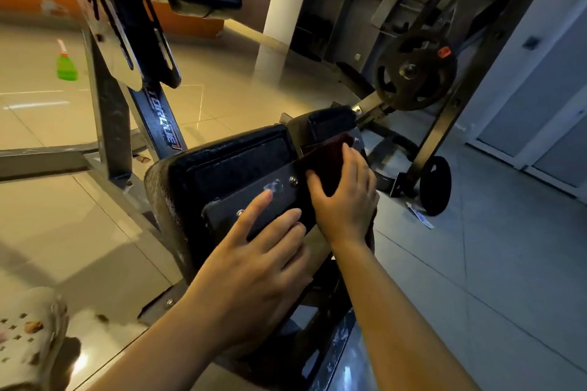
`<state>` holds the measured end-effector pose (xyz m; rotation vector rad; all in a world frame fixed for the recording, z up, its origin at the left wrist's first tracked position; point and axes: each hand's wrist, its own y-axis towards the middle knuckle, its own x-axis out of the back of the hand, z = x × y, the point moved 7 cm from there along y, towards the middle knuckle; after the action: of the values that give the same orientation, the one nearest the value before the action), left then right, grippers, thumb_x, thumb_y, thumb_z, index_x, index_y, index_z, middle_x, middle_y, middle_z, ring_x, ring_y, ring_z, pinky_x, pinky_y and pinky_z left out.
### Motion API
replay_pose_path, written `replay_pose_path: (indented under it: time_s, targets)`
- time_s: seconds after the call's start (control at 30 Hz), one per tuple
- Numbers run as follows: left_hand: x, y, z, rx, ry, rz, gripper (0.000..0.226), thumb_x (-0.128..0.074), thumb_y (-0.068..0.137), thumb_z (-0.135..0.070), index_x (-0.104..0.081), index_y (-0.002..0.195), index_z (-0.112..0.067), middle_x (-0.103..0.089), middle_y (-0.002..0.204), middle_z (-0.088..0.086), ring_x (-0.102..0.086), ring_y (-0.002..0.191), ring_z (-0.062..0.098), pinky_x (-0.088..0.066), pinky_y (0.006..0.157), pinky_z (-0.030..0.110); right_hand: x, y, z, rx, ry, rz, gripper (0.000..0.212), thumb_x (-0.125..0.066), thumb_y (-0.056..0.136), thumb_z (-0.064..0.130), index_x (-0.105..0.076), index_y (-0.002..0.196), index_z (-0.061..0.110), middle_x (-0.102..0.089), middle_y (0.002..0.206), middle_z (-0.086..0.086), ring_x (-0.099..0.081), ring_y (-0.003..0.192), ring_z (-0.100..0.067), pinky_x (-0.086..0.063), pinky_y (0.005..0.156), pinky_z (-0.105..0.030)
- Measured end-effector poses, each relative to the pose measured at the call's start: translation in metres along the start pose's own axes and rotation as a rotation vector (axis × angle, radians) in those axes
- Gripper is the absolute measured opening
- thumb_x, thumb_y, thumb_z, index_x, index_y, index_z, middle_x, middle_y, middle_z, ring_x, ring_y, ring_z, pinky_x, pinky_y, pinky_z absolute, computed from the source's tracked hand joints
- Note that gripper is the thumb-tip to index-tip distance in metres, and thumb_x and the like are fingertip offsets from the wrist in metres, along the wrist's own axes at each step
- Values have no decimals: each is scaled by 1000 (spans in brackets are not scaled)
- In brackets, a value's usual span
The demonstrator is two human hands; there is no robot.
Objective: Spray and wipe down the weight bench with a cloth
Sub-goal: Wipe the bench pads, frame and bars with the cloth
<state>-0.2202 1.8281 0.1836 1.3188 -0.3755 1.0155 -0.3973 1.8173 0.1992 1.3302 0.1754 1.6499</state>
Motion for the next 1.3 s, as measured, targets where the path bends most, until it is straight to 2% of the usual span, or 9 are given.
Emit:
replay_pose_path:
  time_s: [0.1,0.23,0.4,0.57,0.73,0.87,0.97,1.1,1.3]
  targets:
    - [-7,3,0,22,31,15,37,-44,93,-36,-71,104,-12,-68,112,11,-59,118,32,-19,115,55,-2,-26,-17,35,-38,-19,71,-39,89,53,-31,150,17,-37,152,-4,-34,137,-28,-33,107,-45]
    - [-4,1,0,60,35,-95,36,-46,95,-35,-74,90,-14,-71,100,7,-66,106,29,-28,110,48,-2,-59,-43,-1,47,22,68,-35,93,53,-22,152,22,-29,157,-2,-25,144,-26,-24,112,-42]
    - [-3,0,1,56,81,-141,34,-50,93,-36,-75,88,-14,-72,100,5,-66,105,27,-36,104,45,-5,-18,-14,-44,125,155,71,-38,98,53,-8,155,23,-9,163,3,0,150,-19,-14,121,-44]
    - [-1,-1,0,26,102,-172,30,-55,91,-35,-75,101,-15,-72,104,3,-66,107,26,-39,100,44,-10,17,10,-86,121,220,73,-30,98,57,-2,156,22,0,164,0,4,150,-19,0,122,-39]
    - [1,-1,-2,-5,108,-163,32,-53,91,-37,-75,101,-16,-72,106,2,-67,105,26,-42,94,43,-5,-16,-15,-55,177,209,65,-29,100,51,-4,155,27,1,163,7,6,149,-12,-6,123,-40]
    - [0,-2,-3,-29,80,-156,33,-49,92,-36,-76,93,-17,-73,101,2,-68,99,24,-41,91,41,-1,-67,-57,-108,297,172,66,-27,92,60,-4,149,36,2,158,17,8,146,-4,-7,123,-41]
    - [0,-3,-3,-30,76,-171,35,-47,93,-36,-76,89,-17,-73,99,2,-68,95,23,-42,89,40,0,-86,-72,-188,308,177,69,-35,92,56,-6,149,32,-6,162,6,-1,149,-13,-16,121,-49]
    - [2,-3,-4,-48,28,-183,34,-48,93,-36,-76,88,-18,-73,98,1,-69,92,22,-42,86,39,-2,-52,-41,-151,155,183,76,-36,96,55,-7,155,18,-5,163,-1,-2,150,-24,-12,122,-46]
    - [1,-2,-6,-80,66,-182,21,-59,87,-29,-76,81,-17,-74,93,1,-70,87,21,-47,76,37,-8,15,7,26,89,217,79,-43,97,54,-2,156,21,-3,164,1,1,150,-22,-9,120,-40]
